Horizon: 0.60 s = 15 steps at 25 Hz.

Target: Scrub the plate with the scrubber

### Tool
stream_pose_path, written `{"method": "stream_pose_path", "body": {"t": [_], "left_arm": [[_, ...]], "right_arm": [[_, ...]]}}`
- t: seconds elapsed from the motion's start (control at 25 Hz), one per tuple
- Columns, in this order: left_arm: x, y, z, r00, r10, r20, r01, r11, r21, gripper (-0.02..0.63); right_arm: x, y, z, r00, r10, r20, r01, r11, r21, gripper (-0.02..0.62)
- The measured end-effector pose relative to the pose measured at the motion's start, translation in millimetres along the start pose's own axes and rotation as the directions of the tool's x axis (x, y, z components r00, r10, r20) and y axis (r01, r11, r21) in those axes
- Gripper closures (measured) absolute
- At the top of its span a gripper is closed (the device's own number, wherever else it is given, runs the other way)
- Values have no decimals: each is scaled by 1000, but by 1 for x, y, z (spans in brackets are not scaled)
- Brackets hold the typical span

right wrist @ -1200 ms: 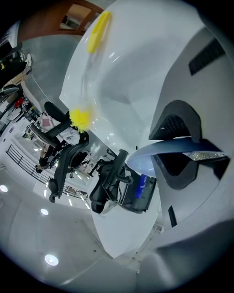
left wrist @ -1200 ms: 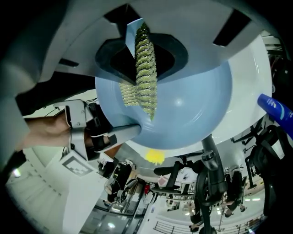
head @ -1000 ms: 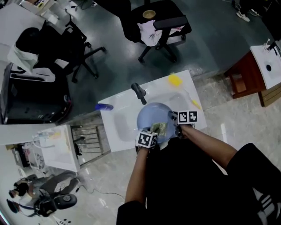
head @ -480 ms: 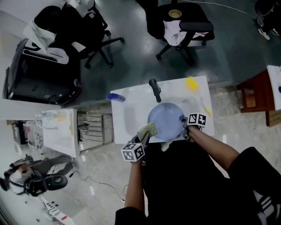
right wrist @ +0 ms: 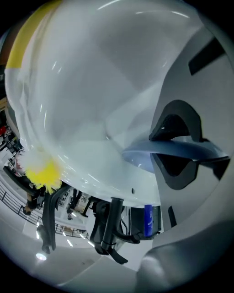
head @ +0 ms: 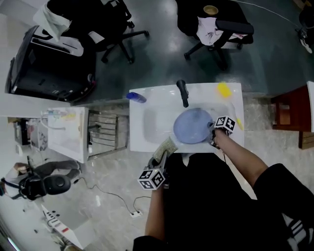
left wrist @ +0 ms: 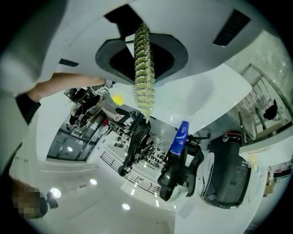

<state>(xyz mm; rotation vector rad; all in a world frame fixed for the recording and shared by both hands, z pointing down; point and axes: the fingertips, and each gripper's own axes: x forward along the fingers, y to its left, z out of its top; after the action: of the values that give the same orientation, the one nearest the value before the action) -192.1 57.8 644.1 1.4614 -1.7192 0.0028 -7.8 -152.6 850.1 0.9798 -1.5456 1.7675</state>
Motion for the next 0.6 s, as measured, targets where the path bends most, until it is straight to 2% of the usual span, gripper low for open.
{"method": "stream_pose_path", "body": {"t": [0.2, 0.32, 0.4, 0.52, 0.6], "left_arm": [[-20, 8, -11, 1000, 24, 14, -23, 999, -42, 541], [-26, 12, -12, 999, 30, 20, -28, 998, -64, 541], [-31, 14, -9, 999, 27, 26, -25, 997, -66, 541], [-37, 13, 4, 998, 2, 67, 1, 999, -48, 541], [-37, 9, 14, 995, -34, 96, 37, 999, -24, 541]], "right_arm": [[2, -4, -3, 998, -53, -18, 53, 998, -37, 561], [-4, 2, -1, 999, -51, -13, 50, 996, -78, 437], [-15, 5, 0, 999, -34, 18, 36, 995, -96, 392], [-39, 11, -1, 997, 27, 75, -23, 998, -54, 385], [-60, 20, -2, 990, 76, 115, -67, 995, -76, 385]]}}
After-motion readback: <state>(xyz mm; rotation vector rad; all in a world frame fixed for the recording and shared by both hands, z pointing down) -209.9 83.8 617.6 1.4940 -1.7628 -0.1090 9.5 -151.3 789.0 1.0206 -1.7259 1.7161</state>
